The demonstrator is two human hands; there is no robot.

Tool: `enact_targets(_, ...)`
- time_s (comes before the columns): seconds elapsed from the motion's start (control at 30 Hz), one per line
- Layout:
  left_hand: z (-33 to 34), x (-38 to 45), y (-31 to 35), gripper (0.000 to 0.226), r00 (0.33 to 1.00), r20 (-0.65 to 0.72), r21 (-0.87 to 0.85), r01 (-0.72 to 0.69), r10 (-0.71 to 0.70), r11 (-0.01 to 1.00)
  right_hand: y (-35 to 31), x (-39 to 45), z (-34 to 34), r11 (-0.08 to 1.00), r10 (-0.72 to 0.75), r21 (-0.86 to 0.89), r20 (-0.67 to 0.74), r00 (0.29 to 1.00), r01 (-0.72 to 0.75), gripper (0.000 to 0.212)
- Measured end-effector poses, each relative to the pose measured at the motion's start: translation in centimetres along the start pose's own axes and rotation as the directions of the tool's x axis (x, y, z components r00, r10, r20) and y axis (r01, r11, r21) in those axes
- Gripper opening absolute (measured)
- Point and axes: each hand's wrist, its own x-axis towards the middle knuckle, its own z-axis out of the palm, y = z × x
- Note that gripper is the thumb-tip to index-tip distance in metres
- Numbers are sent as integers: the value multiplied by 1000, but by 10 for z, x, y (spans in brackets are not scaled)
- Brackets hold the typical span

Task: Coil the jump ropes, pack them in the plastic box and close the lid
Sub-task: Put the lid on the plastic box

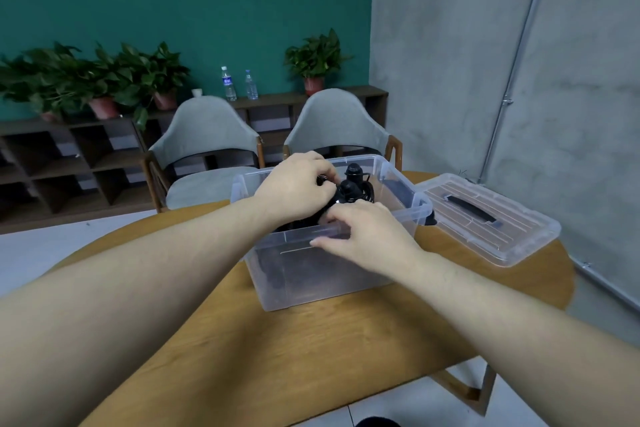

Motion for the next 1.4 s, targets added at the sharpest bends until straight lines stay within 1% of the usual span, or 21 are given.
enact_targets(0.1,1,-1,25,22,999,-6,-9,-36,36,999,11,-10,-15,991,3,134,-126,992,14,16)
enact_targets(0.13,2,0,34,22,999,1,-1,-47,47,999,17,-14,-20,990,-3,142,-169,986,27,11)
enact_targets(0.2,7,5,54,24,996,29,22,-87,86,996,33,-23,-29,991,3,128,-227,974,27,9)
enact_targets(0.3,20,18,83,28,987,85,41,-139,135,989,65,-39,-40,994,72,97,-274,959,-47,9)
enact_targets(0.4,41,35,110,31,973,147,82,-191,177,978,104,-58,-51,981,195,76,-255,947,-181,7)
enact_targets(0.5,72,52,137,30,951,181,122,-274,250,954,149,-78,-59,937,349,72,-266,898,-343,21)
enact_targets(0.53,84,58,145,30,942,197,123,-298,271,947,165,-86,-61,918,393,50,-248,886,-393,23)
enact_targets(0.6,105,69,162,28,926,240,131,-329,292,935,196,-100,-62,874,479,-11,-147,865,-485,29)
enact_targets(0.63,116,75,170,28,923,268,134,-321,278,937,210,-108,-61,852,517,-40,-79,852,-521,34)
enact_targets(0.7,137,90,187,31,920,336,133,-256,200,957,238,-120,-53,811,581,-102,23,814,-576,44)
enact_targets(0.8,167,110,202,37,900,432,121,-120,56,985,271,-130,-33,738,670,-205,111,734,-643,58)
enact_targets(0.87,186,122,207,38,881,473,75,-24,-15,997,289,-132,-21,711,698,-268,159,698,-650,62)
enact_targets(0.93,204,129,206,40,865,496,29,76,-80,997,300,-134,-14,716,688,-317,171,705,-622,60)
enact_targets(1.03,227,134,199,39,832,522,-29,235,-186,971,305,-139,-12,734,647,-385,142,749,-560,50)
enact_targets(1.1,240,134,191,35,804,527,-120,392,-276,912,303,-141,-16,761,563,-468,133,816,-449,45)
enact_targets(1.13,247,132,189,32,774,543,-188,491,-326,851,303,-143,-19,772,513,-508,141,847,-383,43)
enact_targets(1.2,256,125,185,35,693,593,-309,667,-411,678,298,-142,-26,785,451,-542,167,877,-300,36)
enact_targets(1.23,261,121,184,42,660,614,-357,722,-434,592,295,-143,-30,789,447,-539,175,877,-294,33)
enact_targets(1.3,270,115,184,57,626,616,-457,778,-478,431,289,-146,-36,789,473,-508,147,869,-344,28)
enact_targets(1.33,272,112,185,59,616,605,-517,786,-504,340,286,-149,-37,786,492,-486,116,863,-383,27)
enact_targets(1.4,272,106,189,58,571,602,-613,778,-559,134,282,-159,-36,771,534,-446,64,843,-455,26)
